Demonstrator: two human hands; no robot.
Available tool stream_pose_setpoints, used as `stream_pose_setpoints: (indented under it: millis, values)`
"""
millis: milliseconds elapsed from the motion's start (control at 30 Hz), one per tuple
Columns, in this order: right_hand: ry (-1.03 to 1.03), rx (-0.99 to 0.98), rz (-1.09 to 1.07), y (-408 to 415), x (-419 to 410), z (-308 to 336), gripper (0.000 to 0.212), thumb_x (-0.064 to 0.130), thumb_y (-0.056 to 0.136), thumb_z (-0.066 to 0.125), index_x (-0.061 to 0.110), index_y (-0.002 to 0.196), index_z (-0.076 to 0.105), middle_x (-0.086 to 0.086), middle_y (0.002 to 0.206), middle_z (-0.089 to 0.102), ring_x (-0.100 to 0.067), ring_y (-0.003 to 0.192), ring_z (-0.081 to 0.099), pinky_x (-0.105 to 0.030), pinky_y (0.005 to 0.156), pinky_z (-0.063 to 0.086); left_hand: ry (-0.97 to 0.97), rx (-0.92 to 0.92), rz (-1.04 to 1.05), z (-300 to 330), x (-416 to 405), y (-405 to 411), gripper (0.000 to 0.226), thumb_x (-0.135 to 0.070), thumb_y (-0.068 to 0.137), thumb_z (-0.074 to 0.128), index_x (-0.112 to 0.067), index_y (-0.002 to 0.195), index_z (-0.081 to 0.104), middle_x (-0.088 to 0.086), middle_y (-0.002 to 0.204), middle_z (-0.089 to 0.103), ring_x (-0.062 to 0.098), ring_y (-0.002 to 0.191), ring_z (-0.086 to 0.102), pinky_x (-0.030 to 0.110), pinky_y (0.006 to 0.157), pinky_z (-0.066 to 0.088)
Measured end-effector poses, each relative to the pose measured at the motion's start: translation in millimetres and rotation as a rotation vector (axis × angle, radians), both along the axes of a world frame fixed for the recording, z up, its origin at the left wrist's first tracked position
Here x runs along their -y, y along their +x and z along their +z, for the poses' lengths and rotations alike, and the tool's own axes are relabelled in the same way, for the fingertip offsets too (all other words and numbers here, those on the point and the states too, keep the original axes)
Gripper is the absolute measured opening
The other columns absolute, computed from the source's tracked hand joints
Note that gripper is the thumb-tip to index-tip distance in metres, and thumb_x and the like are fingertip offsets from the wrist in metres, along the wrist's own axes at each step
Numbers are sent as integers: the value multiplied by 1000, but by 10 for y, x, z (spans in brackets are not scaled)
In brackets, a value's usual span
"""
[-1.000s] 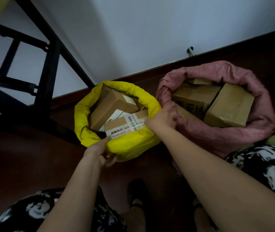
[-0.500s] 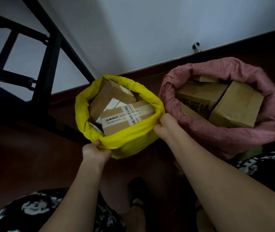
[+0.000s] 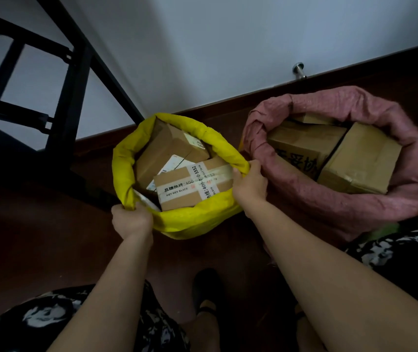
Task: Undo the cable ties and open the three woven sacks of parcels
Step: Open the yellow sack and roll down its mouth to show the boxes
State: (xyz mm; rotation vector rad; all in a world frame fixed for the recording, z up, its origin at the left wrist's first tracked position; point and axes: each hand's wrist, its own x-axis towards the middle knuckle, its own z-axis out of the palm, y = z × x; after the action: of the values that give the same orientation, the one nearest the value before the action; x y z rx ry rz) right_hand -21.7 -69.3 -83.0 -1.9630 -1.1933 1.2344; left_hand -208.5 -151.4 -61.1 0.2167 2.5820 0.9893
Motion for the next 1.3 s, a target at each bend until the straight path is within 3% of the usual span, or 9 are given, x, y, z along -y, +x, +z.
stream_pose_setpoints:
  millis: [100,267,400,533,700,800,900,1100,1300]
  values:
    - [48,109,-2,25,-29,-17,27,27,101,42,9,116,54,-19,118,58,-36,109,54,-33,81,40,-1,-22,57,-1,-3,-69,30,-11,94,48,-2,122,56,18,123,58,36,112,56,39,86,46]
    - [122,5,-57,74,-33,-21,29,27,101,42,8,113,60,-16,114,63,-33,108,57,-29,81,39,32,-29,165,60,-5,-52,36,-3,92,47,-4,127,56,18,127,57,34,116,55,37,88,45]
    - [-154,54,101,9,-84,86,56,29,94,54,23,143,28,-19,142,33,-38,126,40,-40,100,37,-48,-93,124,56,-48,57,53,-14,86,64,-5,132,39,19,138,39,38,122,47,44,95,41]
    - [-174,141,230,10,-12,220,93,29,81,72,32,148,8,-15,143,18,-41,127,35,-41,100,37,-261,-334,-291,71,71,210,81,-40,72,77,-11,133,33,18,139,28,39,126,30,52,102,31]
    - [-129,375,486,170,54,416,69,34,85,66,38,143,29,-10,146,11,-40,130,27,-45,95,40,-352,-509,-865,198,228,214,29,-35,85,62,-29,114,61,1,137,38,33,124,31,50,101,29]
    - [-157,541,667,226,58,488,52,31,90,57,24,140,44,-5,152,10,-36,135,20,-45,99,37,-478,-454,-1169,320,240,250,35,-15,88,49,-32,116,63,-6,138,47,26,126,33,48,102,26]
    - [-81,438,685,298,32,645,49,28,89,52,18,137,48,-13,147,27,-34,135,27,-43,109,32,-581,-413,-1167,459,207,259,51,-11,84,47,-35,127,57,-5,144,42,28,129,32,49,102,28]
    - [170,321,546,584,-55,1160,31,26,87,57,23,116,68,-13,129,56,-30,124,45,-32,106,39,-521,-412,-1131,695,96,465,33,-18,90,49,-29,117,64,5,139,49,32,130,33,49,102,29]
    - [272,336,510,1064,97,1560,26,18,89,54,11,103,75,-12,117,68,-31,116,53,-33,100,42,-239,-385,-1205,1088,-82,927,17,-25,90,54,-31,96,69,3,121,64,31,118,52,46,95,46]
